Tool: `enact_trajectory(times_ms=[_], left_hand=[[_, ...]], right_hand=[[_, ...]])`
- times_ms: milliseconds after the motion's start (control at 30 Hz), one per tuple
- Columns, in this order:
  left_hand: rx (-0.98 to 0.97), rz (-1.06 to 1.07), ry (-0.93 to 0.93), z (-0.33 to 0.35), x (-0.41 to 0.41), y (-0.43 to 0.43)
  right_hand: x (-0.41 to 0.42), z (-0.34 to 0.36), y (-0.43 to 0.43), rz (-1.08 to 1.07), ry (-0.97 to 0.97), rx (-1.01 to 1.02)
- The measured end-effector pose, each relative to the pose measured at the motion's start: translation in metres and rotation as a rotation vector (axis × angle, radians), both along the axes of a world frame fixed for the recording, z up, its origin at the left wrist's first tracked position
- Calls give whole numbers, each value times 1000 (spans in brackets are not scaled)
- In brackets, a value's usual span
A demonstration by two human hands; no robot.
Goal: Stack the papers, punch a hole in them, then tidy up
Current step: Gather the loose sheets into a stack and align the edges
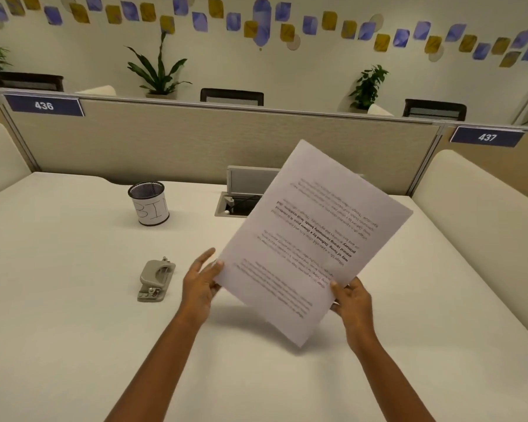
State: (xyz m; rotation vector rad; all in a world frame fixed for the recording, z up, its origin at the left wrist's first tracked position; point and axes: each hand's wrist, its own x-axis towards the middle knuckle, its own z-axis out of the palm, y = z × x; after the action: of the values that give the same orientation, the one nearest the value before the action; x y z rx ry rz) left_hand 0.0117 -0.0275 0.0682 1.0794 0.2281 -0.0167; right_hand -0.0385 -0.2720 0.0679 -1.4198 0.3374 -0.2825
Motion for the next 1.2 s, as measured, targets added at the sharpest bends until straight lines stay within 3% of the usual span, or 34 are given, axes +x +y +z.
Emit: enact_trajectory(times_ms=[200,433,633,733,1100,1200], left_hand=[[413,-180,-155,25,15,18],[623,-143,-262,38,23,12],[561,-22,-359,43,21,8],[476,-25,-378,48,18,7],[487,-7,-495,60,18,3],[455,-39,-466,53,16,3]], right_hand=[[2,11,-7,44,-87,-121],[10,23,2,39,-171,-137],[14,30,8,57,-225,-188],[14,32,11,108,-210,-269],[17,43,16,67,-260,-281],[17,39,15,90,-182,-294]])
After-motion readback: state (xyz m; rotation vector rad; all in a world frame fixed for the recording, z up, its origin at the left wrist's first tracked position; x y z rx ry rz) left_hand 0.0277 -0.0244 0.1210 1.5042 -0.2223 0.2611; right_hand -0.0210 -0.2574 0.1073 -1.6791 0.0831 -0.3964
